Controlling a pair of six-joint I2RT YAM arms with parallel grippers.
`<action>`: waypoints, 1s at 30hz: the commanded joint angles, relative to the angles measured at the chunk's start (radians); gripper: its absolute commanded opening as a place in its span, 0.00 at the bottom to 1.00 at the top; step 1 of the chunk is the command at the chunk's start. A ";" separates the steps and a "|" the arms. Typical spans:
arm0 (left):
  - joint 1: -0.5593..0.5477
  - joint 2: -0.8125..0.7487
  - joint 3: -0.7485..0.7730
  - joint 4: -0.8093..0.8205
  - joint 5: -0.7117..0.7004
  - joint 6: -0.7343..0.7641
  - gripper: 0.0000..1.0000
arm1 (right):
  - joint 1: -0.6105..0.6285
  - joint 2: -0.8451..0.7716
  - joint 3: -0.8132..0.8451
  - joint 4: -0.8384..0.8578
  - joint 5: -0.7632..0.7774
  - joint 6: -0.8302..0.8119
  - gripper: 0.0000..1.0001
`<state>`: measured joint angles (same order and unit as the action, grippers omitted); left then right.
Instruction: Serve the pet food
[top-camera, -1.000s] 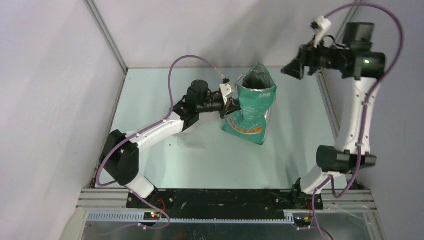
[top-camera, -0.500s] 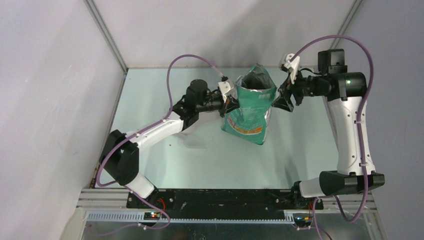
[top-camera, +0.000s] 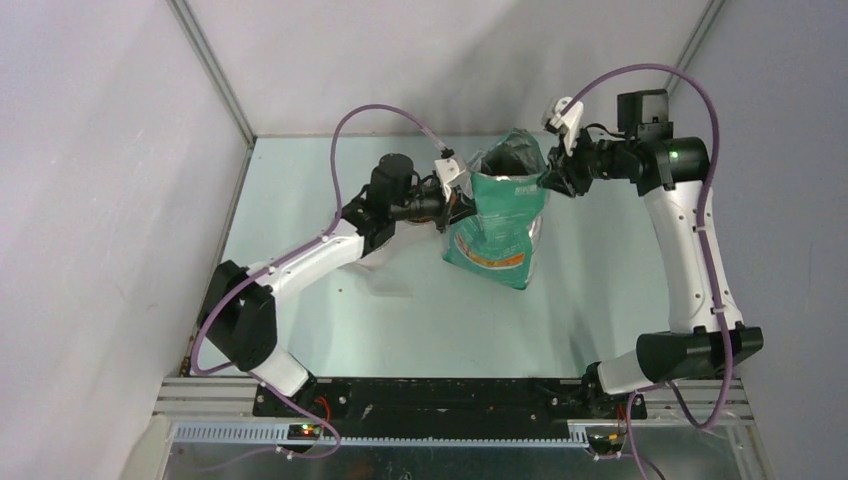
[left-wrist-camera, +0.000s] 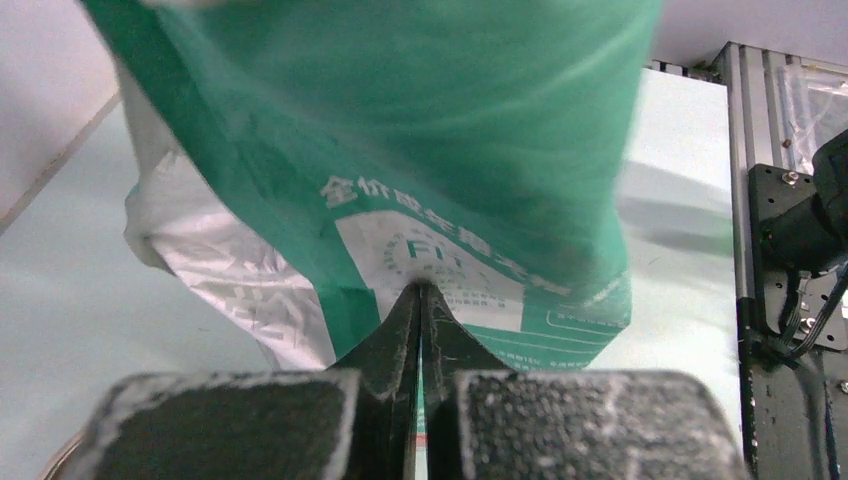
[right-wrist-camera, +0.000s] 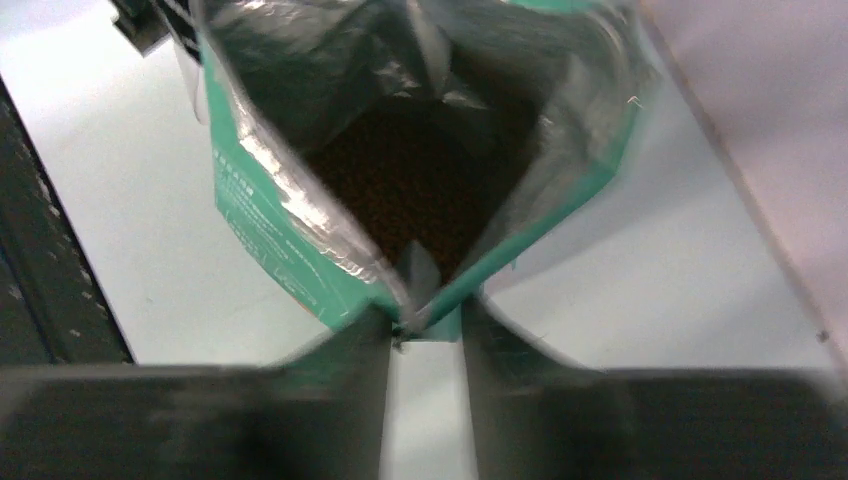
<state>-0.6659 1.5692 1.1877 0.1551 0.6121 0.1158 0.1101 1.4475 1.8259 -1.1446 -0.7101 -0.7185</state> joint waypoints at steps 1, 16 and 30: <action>0.035 -0.044 0.095 -0.106 0.034 0.039 0.07 | 0.013 0.039 0.057 0.015 -0.023 -0.007 0.09; 0.164 -0.073 0.292 -0.353 0.188 0.315 0.80 | -0.073 -0.034 0.038 -0.069 -0.007 -0.109 0.00; 0.152 0.134 0.577 -0.530 0.328 0.414 0.75 | -0.086 -0.072 0.044 -0.107 0.062 -0.207 0.00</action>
<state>-0.5076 1.6909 1.6840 -0.2977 0.8261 0.4606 0.0486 1.4498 1.8553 -1.2892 -0.7067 -0.8642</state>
